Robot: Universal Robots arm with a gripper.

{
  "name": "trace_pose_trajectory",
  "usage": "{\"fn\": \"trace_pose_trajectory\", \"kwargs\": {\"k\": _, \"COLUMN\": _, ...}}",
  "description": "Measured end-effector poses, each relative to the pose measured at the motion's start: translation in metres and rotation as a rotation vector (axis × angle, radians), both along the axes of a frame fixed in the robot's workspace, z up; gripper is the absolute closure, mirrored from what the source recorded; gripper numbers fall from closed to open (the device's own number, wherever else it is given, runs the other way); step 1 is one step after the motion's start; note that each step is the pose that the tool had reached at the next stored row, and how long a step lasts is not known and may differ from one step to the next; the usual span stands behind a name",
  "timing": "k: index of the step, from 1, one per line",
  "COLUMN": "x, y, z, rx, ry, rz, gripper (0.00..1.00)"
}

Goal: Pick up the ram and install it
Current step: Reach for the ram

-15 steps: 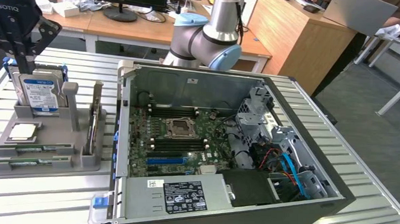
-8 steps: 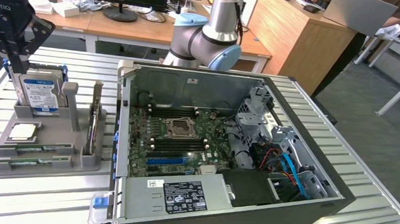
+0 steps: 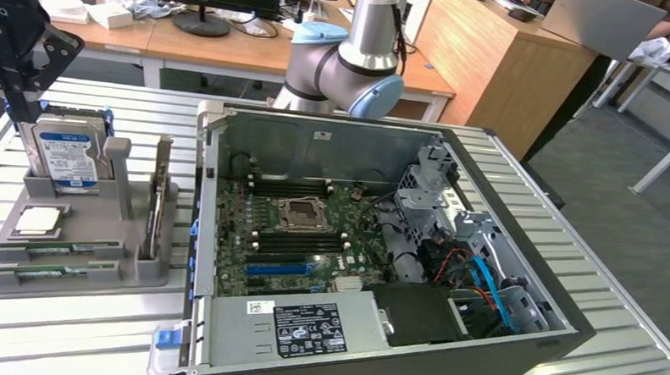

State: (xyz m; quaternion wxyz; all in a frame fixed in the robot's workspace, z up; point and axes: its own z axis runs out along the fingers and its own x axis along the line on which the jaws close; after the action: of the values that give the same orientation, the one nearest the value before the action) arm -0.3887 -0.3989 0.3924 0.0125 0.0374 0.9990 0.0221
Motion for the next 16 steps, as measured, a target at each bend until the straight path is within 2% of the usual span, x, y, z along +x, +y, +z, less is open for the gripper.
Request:
{"fn": "trace_pose_trajectory", "kwargs": {"k": 5, "x": 0.000, "y": -0.0016, "z": 0.0000, "rx": 0.0000, "ry": 0.0000, "rz": 0.000, "gripper": 0.90}}
{"fn": "trace_pose_trajectory", "kwargs": {"k": 16, "x": 0.000, "y": -0.0113, "z": 0.0000, "rx": 0.0000, "ry": 0.0000, "rz": 0.000, "gripper": 0.90}}
